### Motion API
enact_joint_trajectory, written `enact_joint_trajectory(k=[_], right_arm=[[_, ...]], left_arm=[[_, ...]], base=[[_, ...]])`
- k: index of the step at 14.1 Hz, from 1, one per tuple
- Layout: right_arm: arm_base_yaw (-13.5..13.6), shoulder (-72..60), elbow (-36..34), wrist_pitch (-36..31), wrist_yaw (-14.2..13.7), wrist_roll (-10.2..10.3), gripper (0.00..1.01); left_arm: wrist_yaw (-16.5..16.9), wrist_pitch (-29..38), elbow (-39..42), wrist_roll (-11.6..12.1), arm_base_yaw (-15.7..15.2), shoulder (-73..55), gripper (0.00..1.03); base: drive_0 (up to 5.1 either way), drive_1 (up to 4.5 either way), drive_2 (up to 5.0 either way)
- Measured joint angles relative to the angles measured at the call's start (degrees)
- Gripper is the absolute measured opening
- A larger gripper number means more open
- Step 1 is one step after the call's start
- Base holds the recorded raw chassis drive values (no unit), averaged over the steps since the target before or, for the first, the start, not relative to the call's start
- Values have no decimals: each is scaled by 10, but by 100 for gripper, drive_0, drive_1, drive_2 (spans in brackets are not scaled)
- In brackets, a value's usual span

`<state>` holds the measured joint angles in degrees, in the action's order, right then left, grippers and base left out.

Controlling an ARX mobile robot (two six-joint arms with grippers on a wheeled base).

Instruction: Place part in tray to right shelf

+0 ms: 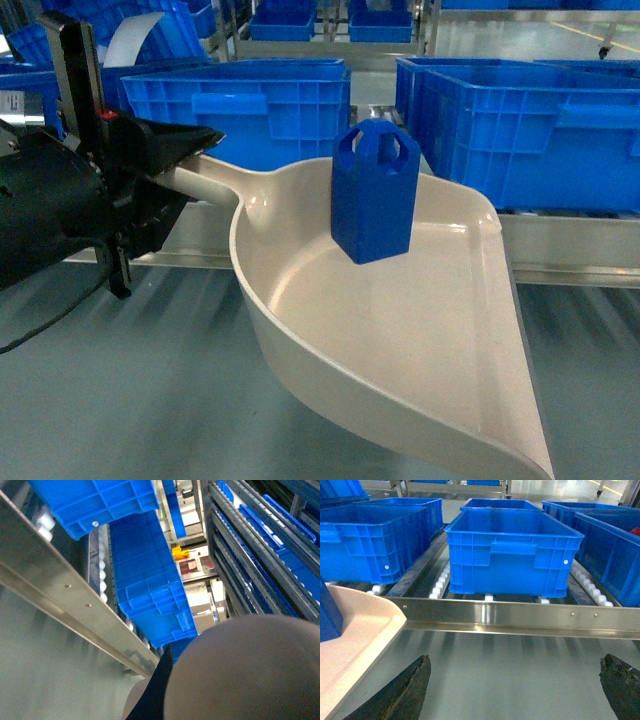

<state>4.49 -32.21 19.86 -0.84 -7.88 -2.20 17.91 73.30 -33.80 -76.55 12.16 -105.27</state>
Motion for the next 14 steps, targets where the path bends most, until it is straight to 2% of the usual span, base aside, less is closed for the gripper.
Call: enact_joint_trajectory(k=[8, 14], right_arm=[[0, 1, 0, 0, 0, 0, 98], [0, -3, 0, 0, 0, 0, 98]], left_arm=[[1, 0, 0, 0, 0, 0, 14], [0, 0, -1, 0, -2, 0, 14]], base=[[9, 434, -416], [1, 40, -39]])
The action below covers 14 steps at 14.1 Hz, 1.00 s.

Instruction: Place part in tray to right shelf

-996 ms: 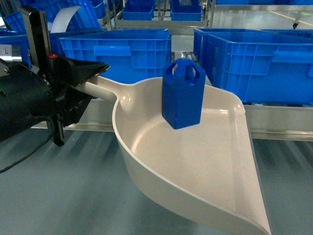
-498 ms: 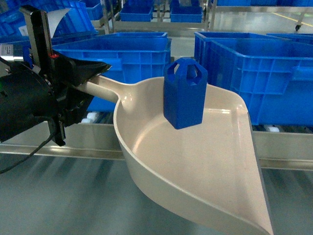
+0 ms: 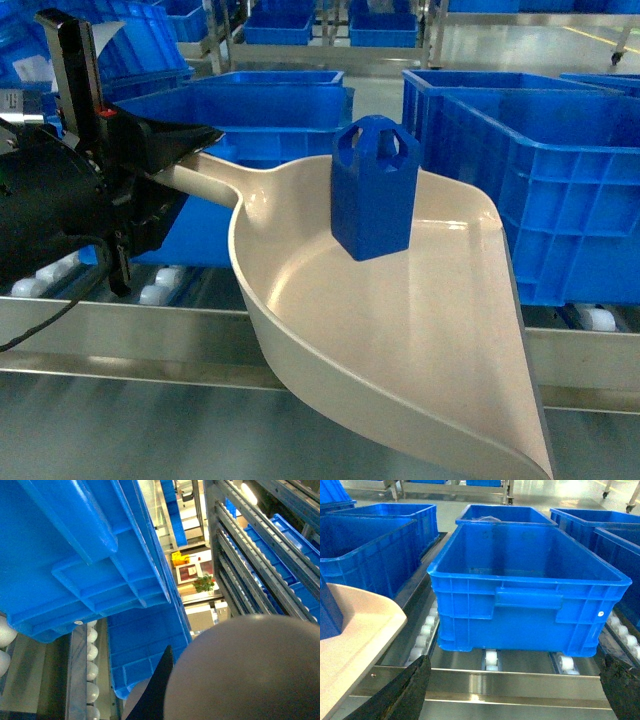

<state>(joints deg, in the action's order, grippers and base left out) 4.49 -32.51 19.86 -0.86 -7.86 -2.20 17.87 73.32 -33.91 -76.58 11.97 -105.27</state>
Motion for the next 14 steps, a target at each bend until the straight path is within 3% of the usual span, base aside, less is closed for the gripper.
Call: enact_joint_trajectory(k=[14], right_arm=[[0, 0, 0, 0, 0, 0, 98]], left_arm=[[0, 0, 0, 0, 0, 0, 14]], base=[[0, 0, 0]])
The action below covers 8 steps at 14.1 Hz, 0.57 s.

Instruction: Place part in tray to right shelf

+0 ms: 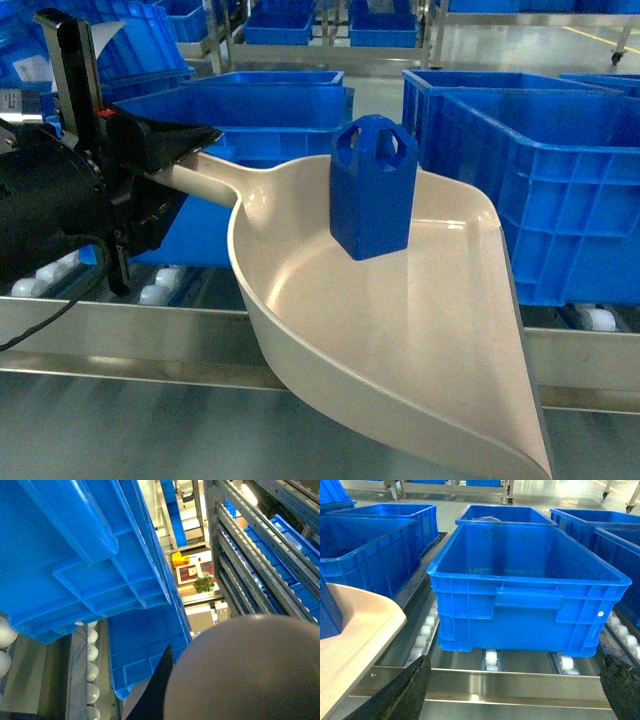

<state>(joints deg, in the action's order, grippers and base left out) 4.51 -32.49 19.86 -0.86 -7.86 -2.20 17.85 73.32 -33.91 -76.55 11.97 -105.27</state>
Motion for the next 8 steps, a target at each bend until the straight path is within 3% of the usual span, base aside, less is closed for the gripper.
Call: enact_joint_trajectory(k=[8], right_arm=[[0, 0, 0, 0, 0, 0, 98]], left_arm=[[0, 0, 0, 0, 0, 0, 14]], base=[[0, 0, 0]])
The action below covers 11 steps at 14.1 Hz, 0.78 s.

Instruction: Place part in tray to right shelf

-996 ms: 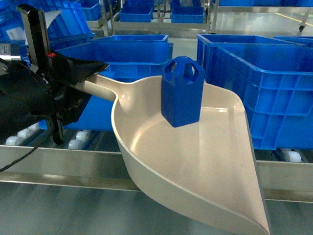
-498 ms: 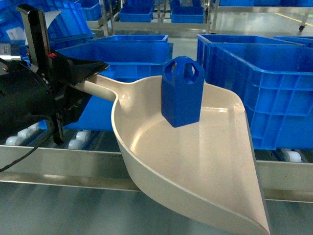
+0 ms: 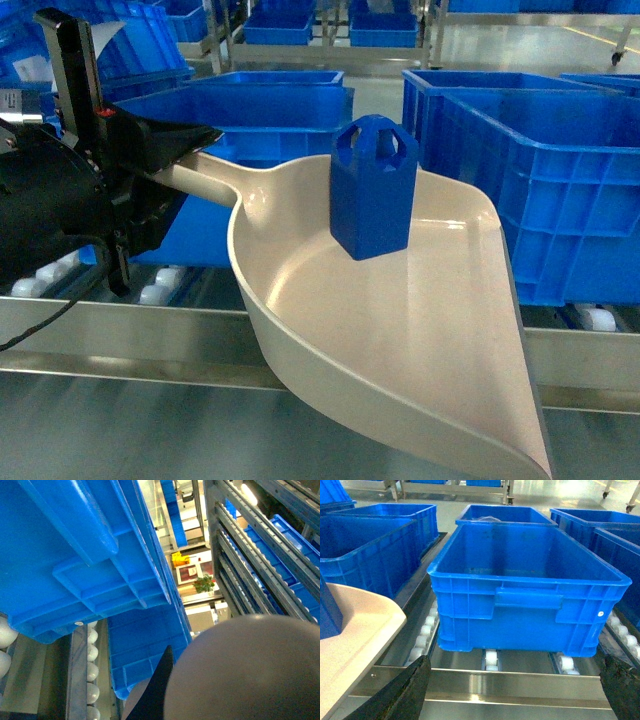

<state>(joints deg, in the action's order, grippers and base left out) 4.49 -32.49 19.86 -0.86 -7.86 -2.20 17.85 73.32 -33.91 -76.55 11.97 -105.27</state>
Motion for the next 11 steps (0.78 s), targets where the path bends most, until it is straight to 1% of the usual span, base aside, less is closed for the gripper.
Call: enact_joint_trajectory(k=[11], right_arm=[[0, 0, 0, 0, 0, 0, 98]], left_arm=[[0, 0, 0, 0, 0, 0, 14]], base=[[0, 0, 0]])
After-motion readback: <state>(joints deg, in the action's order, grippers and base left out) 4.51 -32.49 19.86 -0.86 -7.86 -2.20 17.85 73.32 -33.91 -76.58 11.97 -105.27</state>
